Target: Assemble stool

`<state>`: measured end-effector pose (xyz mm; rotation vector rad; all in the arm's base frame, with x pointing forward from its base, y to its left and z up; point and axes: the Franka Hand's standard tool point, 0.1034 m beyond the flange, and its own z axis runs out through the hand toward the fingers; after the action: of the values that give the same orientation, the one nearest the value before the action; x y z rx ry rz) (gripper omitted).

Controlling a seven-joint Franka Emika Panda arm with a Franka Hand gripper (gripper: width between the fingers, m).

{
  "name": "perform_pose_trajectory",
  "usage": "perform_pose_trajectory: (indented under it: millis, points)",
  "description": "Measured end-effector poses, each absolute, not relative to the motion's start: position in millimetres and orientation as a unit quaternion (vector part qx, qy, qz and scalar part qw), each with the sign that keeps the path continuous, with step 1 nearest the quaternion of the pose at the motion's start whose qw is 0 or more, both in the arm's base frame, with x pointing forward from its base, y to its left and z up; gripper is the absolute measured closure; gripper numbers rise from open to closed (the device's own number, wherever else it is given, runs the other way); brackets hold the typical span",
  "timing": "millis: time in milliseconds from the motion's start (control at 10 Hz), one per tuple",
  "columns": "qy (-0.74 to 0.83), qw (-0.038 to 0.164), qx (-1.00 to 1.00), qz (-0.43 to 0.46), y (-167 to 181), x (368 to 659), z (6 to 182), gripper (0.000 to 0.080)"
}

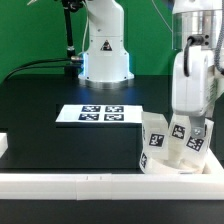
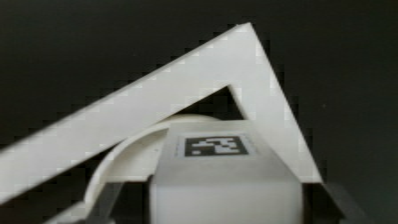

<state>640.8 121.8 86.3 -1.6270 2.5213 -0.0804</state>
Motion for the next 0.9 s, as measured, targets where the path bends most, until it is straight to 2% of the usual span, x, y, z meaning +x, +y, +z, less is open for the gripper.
perform_pose_trajectory:
  millis: [100,200,300,400,700,900]
  points:
    - [0.835,0.069,-0.545,-0.028,120.8,640.9,85.9,0.0461]
    - [0.820,0.068,-0.568,-0.030,120.6,641.0,86.2,0.0280]
    - [0.776,0.063,-0.627,-0.027,119.8,639.2,89.3,0.0190]
    - [0.722,0.064,-0.688,-0.033,118.1,641.4,95.8,0.0161]
    - [0.575,0.070,-0.814,-0.038,123.1,641.2,119.9,0.0152]
    - [0.518,0.067,-0.851,-0.046,121.4,642.6,122.5,0.0151]
